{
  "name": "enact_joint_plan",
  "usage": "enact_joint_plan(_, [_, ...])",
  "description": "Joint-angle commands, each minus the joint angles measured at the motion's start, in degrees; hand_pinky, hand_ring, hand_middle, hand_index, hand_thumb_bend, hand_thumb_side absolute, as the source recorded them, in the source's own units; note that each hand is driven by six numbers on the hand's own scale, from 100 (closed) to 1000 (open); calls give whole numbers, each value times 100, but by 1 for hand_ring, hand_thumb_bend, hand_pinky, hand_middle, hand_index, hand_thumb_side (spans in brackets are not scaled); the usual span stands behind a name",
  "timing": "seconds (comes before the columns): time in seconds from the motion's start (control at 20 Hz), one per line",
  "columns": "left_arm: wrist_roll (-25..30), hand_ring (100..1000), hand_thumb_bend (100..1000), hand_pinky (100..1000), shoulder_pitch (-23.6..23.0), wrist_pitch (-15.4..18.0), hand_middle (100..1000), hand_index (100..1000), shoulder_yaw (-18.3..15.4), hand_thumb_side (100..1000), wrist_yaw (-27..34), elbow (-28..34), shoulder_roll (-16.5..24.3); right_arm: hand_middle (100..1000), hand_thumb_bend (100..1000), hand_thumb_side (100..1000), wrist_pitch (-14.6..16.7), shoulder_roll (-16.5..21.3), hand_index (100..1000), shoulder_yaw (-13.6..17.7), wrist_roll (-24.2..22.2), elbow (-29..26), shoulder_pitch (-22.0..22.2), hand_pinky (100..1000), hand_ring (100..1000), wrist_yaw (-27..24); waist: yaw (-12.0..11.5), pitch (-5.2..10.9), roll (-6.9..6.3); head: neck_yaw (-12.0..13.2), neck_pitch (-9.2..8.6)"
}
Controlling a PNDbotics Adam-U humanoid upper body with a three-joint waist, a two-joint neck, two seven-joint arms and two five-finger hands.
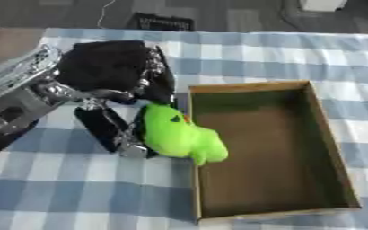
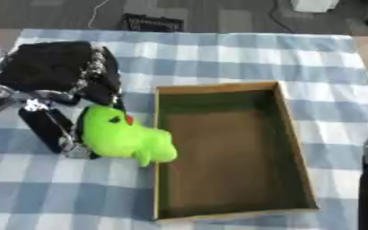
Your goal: Pick up objects on the table and place them in the box.
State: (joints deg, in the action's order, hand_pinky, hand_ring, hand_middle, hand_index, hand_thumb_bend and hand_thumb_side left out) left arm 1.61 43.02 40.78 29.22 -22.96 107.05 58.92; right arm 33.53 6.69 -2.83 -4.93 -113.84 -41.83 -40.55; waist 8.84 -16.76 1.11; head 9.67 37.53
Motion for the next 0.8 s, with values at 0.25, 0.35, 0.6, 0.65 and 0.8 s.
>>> enact_joint_plan(0.25, [240,100,100,100,523,172,100,208,112,605,18,-181,-308,473,100,702,-47,-104,674,4,84,-75,-182,553,463,-60,159,99,-89,-41,-303])
enact_joint_plan(0.35, [143,100,100,100,645,245,100,204,76,606,-140,-331,-409,472,100,703,-76,-166,674,14,133,-75,-249,554,463,-71,219,71,-131,-63,-384])
enact_joint_plan(0.6, [-430,100,100,100,742,406,100,209,-70,608,-740,-830,-584,471,100,707,-126,-317,674,28,252,-75,-467,555,461,-102,388,-50,-241,-152,-788])
enact_joint_plan(0.65, [-569,100,100,100,752,437,100,211,-103,607,-892,-950,-619,470,100,707,-139,-351,674,27,270,-75,-517,555,461,-111,425,-87,-267,-185,-917])
enact_joint_plan(0.8, [-942,100,100,100,773,515,100,237,-172,613,-1297,-1322,-722,469,100,708,-188,-434,676,22,305,-75,-639,558,462,-122,509,-190,-326,-271,-1234])
